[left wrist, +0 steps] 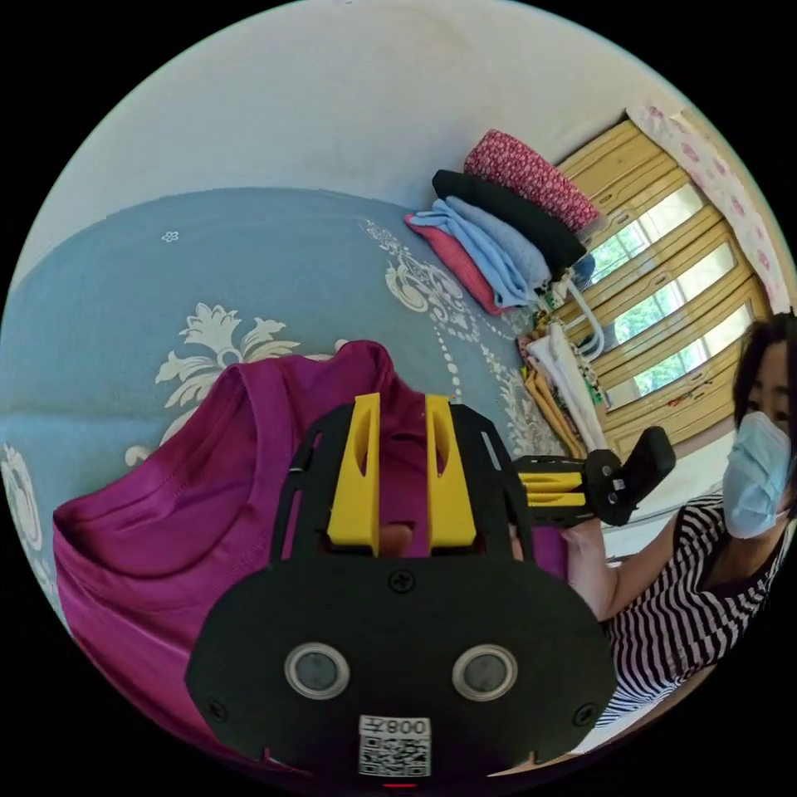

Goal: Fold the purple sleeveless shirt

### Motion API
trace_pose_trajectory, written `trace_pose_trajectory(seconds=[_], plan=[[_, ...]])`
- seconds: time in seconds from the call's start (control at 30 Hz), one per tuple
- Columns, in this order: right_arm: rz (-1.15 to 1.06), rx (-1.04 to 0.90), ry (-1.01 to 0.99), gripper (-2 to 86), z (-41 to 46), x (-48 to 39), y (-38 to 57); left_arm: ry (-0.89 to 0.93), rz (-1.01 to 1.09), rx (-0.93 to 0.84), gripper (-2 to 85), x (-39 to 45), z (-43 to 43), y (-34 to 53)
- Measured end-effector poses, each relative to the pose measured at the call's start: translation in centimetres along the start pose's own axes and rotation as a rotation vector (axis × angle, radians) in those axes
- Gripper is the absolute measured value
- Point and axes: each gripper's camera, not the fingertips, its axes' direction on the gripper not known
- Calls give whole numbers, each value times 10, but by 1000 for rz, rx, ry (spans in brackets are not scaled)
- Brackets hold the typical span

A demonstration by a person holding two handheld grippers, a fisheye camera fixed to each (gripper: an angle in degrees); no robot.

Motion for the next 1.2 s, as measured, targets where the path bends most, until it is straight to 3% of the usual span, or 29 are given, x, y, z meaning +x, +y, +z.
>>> trace_pose_trajectory(seconds=[0.27,0.53,0.73,0.9,1.1,1.2], plan=[[0,-3,-12,13,-2,12,-2,-169,39,-155,49,18,33,-32],[24,8,-16,13,-8,29,-3,9,28,-14,24,34,20,-59],[46,9,-52,14,-13,45,-4,-6,-30,-90,49,36,35,-62],[62,9,-84,14,-16,57,-5,-1,-52,-23,68,49,13,-48],[88,17,-122,18,-17,69,-8,-20,77,-15,44,108,-5,-23],[103,15,-167,19,-17,76,-9,-170,123,-131,20,132,13,-18]])
